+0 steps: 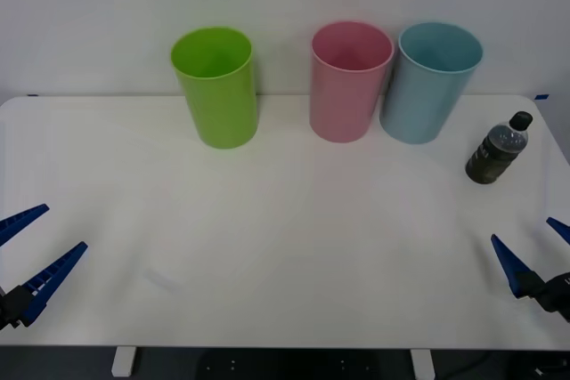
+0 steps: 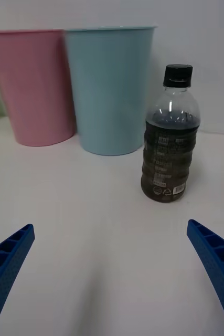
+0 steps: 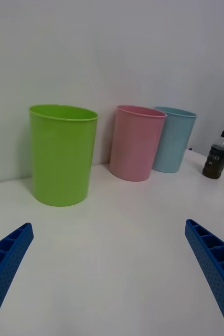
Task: Grasp the object on the table and drop it into the matching bin: aluminum can to the light blue bin, PET bottle to the pink bin.
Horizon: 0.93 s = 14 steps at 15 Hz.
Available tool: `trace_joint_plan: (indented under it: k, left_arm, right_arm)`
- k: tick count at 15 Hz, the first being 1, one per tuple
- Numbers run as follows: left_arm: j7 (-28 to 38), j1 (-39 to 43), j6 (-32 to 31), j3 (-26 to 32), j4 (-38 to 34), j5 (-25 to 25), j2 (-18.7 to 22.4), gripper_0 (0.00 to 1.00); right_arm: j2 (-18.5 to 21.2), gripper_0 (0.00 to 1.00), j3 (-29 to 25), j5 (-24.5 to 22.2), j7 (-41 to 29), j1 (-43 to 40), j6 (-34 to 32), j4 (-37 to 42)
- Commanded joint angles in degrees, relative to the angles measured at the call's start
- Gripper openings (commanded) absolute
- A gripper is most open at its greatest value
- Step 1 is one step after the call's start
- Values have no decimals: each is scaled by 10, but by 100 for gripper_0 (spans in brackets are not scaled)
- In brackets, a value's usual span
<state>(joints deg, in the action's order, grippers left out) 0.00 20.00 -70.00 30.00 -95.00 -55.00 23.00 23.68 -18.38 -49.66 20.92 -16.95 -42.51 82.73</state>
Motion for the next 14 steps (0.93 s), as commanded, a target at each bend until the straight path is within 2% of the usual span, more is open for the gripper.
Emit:
trace_joint_plan:
  k: [1, 8, 14]
  left_arm:
    - [0, 0, 0, 0, 0, 0, 0, 100]
    - [0, 0, 0, 0, 0, 0, 0, 100]
    - [0, 0, 0, 0, 0, 0, 0, 100]
  right_arm:
    - [1, 100, 0, 0, 6, 30, 7, -41]
    - [0, 100, 6, -1, 18, 92, 36, -114]
    - [-2, 100, 43, 14, 21, 129, 98, -119]
